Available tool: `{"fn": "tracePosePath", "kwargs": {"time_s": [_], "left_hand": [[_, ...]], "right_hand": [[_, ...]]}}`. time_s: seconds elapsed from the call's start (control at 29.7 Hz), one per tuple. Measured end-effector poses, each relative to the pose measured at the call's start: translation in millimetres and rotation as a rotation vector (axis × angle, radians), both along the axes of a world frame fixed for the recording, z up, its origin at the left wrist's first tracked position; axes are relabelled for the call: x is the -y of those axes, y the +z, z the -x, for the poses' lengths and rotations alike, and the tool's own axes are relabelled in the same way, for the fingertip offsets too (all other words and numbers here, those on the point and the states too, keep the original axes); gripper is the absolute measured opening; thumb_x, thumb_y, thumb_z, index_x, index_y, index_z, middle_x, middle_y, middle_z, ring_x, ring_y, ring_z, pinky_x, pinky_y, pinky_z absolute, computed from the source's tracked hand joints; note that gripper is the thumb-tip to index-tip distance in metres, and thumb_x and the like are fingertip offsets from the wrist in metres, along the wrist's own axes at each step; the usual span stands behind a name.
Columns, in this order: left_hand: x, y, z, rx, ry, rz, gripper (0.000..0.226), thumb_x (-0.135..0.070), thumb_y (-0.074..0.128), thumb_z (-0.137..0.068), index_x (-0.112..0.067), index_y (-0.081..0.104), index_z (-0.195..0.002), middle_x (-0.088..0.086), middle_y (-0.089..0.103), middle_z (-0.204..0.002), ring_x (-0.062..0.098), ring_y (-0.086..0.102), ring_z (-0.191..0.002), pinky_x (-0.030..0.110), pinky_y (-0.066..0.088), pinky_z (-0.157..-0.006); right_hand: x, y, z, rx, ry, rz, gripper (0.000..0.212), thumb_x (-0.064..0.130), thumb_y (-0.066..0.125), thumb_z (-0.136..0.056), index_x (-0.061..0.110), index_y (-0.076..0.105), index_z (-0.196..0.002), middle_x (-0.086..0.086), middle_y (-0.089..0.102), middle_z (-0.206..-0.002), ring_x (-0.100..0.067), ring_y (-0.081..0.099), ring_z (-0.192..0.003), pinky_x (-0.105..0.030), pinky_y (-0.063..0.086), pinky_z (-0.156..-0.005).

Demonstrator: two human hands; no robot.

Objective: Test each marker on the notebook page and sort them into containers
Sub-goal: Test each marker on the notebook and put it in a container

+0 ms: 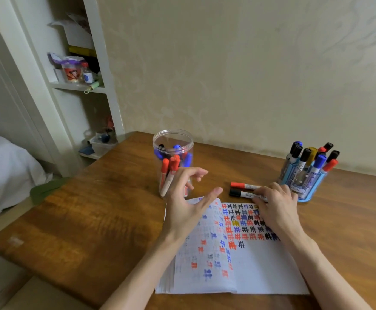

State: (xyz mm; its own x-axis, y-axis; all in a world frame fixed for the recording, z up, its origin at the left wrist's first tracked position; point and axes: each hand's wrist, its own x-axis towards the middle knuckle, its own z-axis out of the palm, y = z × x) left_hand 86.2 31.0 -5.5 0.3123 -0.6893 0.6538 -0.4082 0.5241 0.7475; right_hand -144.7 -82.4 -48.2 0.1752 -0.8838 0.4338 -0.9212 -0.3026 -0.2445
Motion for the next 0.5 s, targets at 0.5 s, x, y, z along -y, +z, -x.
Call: {"fn": "tracePosePath", "kwargs": {"time_s": [0.5], "left_hand": [[5, -4, 19, 0.519, -0.235, -0.366, 0.028, -0.023, 0.072, -0.094, -0.028, 0.072, -0.121, -0.018, 0.070, -0.114, -0.009, 0.062, -0.105, 0.005, 0.050, -0.081]], "right_hand": [[-90, 59, 24, 0.779, 0.364, -0.400, 0.021, 0.035, 0.082, -0.088, 0.018, 0.079, -0.100, 0.006, 0.078, -0.084, -0.010, 0.072, -0.073, -0.027, 0.057, -0.062]]}}
